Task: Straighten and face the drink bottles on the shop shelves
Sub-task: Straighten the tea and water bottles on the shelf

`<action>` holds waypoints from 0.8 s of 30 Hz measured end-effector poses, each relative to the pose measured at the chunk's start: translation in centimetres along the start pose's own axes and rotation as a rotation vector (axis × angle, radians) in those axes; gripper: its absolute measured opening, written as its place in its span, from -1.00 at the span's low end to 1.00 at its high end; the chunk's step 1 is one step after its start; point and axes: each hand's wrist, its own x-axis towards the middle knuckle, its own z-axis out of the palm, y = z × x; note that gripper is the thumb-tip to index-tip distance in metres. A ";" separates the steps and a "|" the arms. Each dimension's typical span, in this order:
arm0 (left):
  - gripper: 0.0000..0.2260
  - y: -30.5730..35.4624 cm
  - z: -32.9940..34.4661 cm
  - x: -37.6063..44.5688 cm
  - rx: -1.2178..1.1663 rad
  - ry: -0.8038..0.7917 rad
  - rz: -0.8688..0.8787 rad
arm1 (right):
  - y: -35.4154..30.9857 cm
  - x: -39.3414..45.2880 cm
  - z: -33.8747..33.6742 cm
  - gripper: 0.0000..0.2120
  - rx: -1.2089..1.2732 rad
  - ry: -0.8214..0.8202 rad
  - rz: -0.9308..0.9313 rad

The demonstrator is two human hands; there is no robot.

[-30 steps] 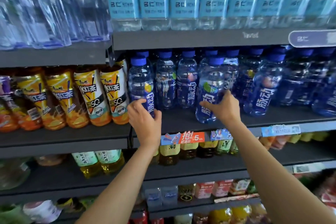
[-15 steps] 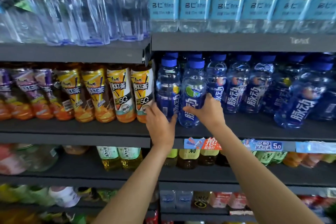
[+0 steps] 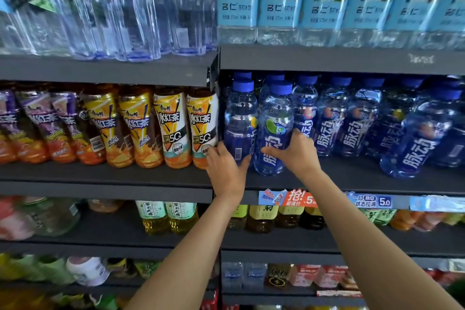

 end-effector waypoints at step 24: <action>-0.69 12.3 5.7 -7.1 -0.254 -0.024 0.489 | 11.1 -1.2 -10.2 -0.39 0.050 0.620 0.205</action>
